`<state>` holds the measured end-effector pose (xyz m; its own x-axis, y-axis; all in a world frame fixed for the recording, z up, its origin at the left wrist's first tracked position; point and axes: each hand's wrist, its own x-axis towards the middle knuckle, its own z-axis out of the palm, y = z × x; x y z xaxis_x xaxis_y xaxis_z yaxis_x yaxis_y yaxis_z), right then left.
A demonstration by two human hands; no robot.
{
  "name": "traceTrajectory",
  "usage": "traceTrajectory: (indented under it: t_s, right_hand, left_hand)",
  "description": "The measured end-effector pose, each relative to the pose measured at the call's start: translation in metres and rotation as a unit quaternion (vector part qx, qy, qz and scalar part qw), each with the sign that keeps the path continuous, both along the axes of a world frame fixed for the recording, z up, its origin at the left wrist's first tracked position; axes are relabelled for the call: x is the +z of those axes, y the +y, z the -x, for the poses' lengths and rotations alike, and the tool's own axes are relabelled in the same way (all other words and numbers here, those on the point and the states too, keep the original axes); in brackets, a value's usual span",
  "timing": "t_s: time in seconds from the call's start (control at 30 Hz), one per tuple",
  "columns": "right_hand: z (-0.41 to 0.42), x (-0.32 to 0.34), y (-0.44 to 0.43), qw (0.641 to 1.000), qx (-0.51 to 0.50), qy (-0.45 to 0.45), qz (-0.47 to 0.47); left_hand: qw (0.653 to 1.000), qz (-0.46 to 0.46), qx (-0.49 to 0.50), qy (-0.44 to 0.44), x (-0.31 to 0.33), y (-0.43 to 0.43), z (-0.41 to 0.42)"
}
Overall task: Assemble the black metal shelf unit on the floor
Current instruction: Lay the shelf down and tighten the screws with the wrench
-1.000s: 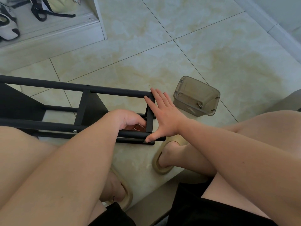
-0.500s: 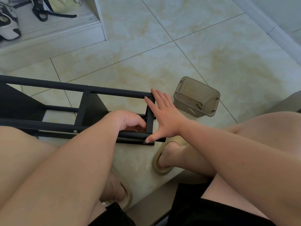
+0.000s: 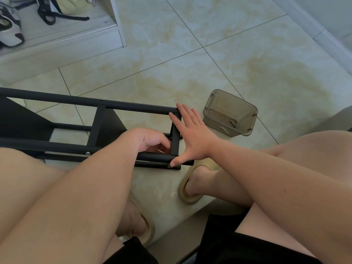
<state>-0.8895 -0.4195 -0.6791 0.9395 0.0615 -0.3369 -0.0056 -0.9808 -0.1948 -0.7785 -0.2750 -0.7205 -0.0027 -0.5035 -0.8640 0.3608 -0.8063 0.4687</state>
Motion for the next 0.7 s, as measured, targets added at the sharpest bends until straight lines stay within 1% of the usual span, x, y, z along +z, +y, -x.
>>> traceTrajectory:
  t_s: [0.1, 0.17, 0.33, 0.47, 0.57, 0.7]
  right_hand:
    - [0.0006, -0.0002, 0.0006, 1.0, -0.001, -0.004, -0.002]
    - [0.0007, -0.0001, 0.0006, 1.0, 0.0, -0.005, -0.001]
    - [0.0002, -0.0002, 0.0002, 1.0, 0.0, -0.005, 0.0]
    - [-0.0002, 0.0002, -0.0001, 1.0, 0.0, -0.003, 0.001]
    - [-0.0001, 0.0002, 0.0002, 1.0, -0.001, -0.003, 0.0]
    - [0.0001, 0.0, 0.0003, 1.0, -0.001, -0.004, 0.004]
  left_hand:
    - [0.998, -0.024, -0.051, -0.04, -0.0006, -0.0004, -0.0002]
    - [0.997, -0.022, -0.062, -0.043, -0.0008, -0.001, 0.0007]
    - [0.997, 0.007, -0.049, -0.052, -0.0018, -0.0011, 0.0005]
    - [1.0, 0.021, -0.019, -0.013, -0.0027, 0.0007, -0.0009]
    - [1.0, 0.011, 0.005, 0.004, -0.0036, 0.0017, -0.0028]
    - [0.999, -0.016, -0.036, -0.032, -0.0008, -0.0004, -0.0002]
